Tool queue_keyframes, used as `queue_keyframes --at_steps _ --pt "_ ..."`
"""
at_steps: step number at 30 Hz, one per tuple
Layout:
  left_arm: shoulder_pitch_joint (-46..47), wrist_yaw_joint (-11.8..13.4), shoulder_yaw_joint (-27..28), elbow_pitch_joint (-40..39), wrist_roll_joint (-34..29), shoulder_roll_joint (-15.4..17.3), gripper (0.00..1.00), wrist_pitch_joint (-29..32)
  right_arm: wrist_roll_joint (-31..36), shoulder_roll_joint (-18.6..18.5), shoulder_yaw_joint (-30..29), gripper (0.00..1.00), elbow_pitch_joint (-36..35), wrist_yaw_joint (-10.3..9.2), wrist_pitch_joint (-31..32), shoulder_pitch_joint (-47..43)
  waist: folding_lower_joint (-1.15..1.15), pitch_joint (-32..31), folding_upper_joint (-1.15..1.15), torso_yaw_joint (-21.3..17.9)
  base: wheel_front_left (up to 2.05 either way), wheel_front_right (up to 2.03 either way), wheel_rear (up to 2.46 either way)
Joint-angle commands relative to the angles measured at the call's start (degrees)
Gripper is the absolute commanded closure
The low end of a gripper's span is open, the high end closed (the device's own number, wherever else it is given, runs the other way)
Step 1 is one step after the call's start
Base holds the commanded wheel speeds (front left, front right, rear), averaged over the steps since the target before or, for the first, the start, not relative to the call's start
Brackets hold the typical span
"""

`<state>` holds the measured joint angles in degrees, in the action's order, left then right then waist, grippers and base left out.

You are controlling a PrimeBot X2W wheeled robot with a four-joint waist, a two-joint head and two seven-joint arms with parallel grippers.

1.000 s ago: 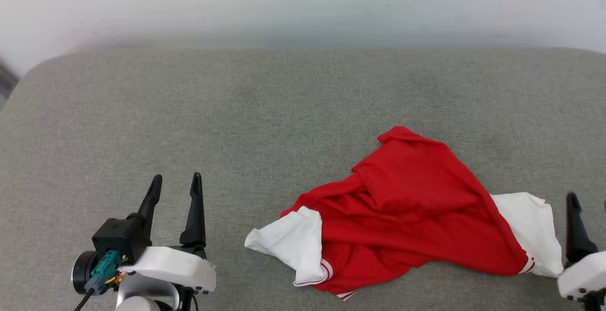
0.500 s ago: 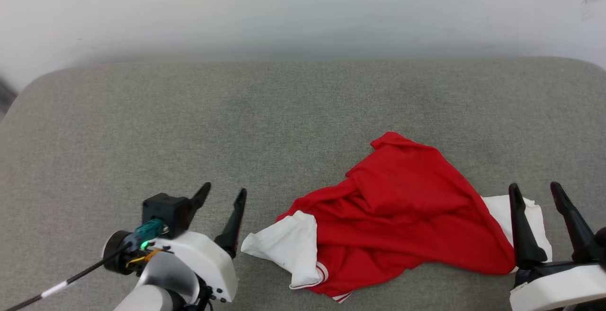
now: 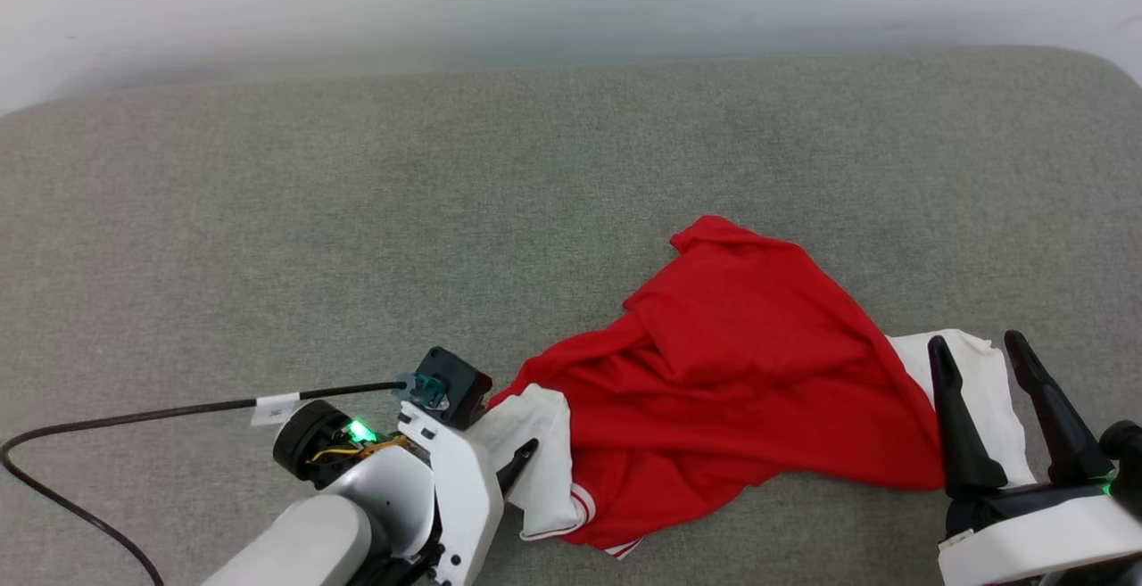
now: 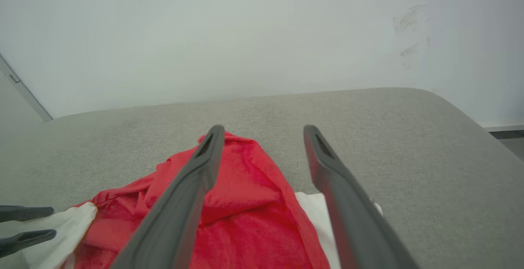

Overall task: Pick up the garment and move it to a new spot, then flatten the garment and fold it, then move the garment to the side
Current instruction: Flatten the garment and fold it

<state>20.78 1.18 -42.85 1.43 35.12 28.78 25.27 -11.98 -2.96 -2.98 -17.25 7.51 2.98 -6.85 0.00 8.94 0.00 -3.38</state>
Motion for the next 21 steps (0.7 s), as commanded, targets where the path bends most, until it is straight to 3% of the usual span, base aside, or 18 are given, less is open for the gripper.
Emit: queue_keyframes --at_steps 1,5,6,7,8,15,21 --pt "1.1 -0.4 -0.3 0.9 0.5 0.4 0.0 0.9 -0.5 0.1 0.0 0.0 0.4 -0.04 -0.4 0.9 0.0 0.9 0.0 -0.7 0.0 0.0 0.0" --pt "1.9 -1.5 -1.2 3.4 1.8 0.5 0.0 4.1 -1.1 0.1 -0.1 0.0 1.5 -0.04 -1.0 1.3 0.0 1.7 0.0 -1.2 0.0 0.0 0.0" --pt "1.9 -1.9 -1.3 3.5 2.3 0.4 0.38 4.6 -1.3 0.1 -0.1 0.0 1.7 -0.04 -1.0 1.5 0.0 1.8 0.0 -1.3 0.0 0.0 0.0" --pt "2.0 -2.2 -1.3 3.5 2.5 0.3 0.65 4.7 -1.4 0.1 -0.2 0.0 1.9 -0.04 -1.1 1.6 0.0 1.8 0.0 -1.3 0.0 0.0 0.0" --pt "2.1 -2.5 -1.4 3.4 2.9 0.2 1.0 4.8 -1.4 0.1 -0.3 0.0 2.1 -0.04 -1.2 1.7 0.0 1.8 0.0 -1.3 0.0 0.0 0.0" --pt "2.5 -1.0 1.3 0.7 2.2 0.9 1.0 0.4 -1.8 0.1 -1.4 0.0 3.2 -0.04 -1.2 2.1 0.0 1.5 0.0 0.4 0.0 0.0 0.0" --pt "-0.7 3.3 6.8 -2.5 2.9 2.9 1.0 -5.7 -2.0 0.1 -2.1 0.0 3.2 -0.03 -0.4 2.2 0.0 1.2 0.0 2.8 0.0 0.0 0.0"
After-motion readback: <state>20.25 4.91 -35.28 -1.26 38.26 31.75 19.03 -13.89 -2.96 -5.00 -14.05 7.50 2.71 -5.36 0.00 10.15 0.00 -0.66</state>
